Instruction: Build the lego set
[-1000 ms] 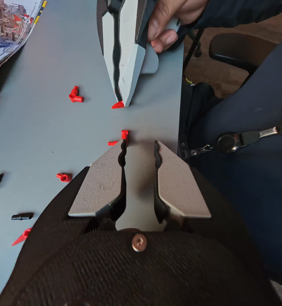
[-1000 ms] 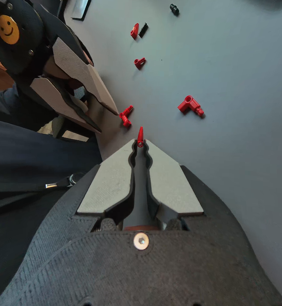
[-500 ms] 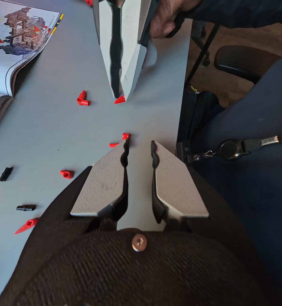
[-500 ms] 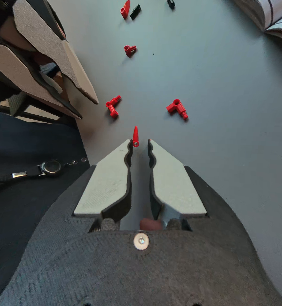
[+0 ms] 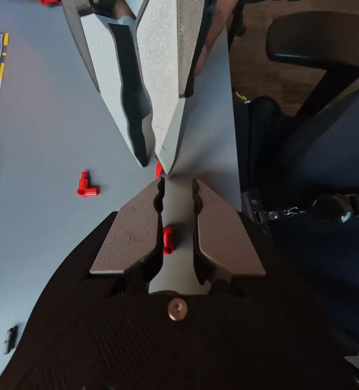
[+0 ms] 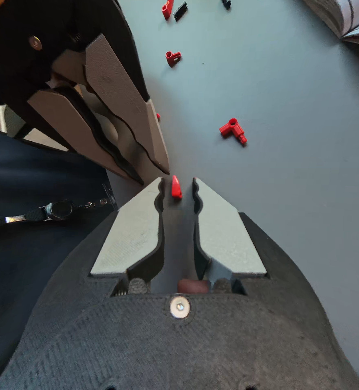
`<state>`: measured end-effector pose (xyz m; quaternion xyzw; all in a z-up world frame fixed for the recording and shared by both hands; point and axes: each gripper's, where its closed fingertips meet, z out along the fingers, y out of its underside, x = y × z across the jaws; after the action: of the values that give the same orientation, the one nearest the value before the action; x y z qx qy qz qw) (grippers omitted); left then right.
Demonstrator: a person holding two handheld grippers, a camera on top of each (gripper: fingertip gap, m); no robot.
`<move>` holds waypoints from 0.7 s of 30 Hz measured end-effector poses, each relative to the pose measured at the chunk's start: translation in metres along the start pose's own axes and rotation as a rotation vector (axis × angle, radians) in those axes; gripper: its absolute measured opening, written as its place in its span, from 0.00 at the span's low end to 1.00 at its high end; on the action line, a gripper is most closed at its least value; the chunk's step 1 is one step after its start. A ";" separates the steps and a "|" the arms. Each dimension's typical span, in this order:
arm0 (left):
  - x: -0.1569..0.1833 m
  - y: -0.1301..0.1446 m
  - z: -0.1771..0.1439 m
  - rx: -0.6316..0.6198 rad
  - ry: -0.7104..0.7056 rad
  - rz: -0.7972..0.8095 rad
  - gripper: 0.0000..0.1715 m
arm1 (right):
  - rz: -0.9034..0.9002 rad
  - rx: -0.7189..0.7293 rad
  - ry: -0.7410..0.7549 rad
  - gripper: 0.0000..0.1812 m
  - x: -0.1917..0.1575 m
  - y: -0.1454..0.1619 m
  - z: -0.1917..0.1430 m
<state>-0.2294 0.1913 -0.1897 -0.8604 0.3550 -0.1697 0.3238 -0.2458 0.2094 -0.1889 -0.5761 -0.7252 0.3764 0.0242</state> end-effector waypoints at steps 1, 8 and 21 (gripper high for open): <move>0.000 -0.001 -0.003 0.005 -0.009 0.001 0.14 | -0.005 0.004 0.017 0.13 0.002 0.000 -0.003; 0.003 0.015 -0.071 0.097 -0.135 -0.122 0.15 | -0.209 0.090 0.053 0.17 -0.030 -0.014 -0.012; 0.018 0.060 -0.084 0.268 -0.082 -0.497 0.15 | -0.553 0.000 0.176 0.03 -0.038 -0.032 0.054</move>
<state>-0.2912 0.1094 -0.1681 -0.8767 0.0945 -0.2543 0.3972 -0.2848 0.1469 -0.1940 -0.3869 -0.8499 0.3041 0.1886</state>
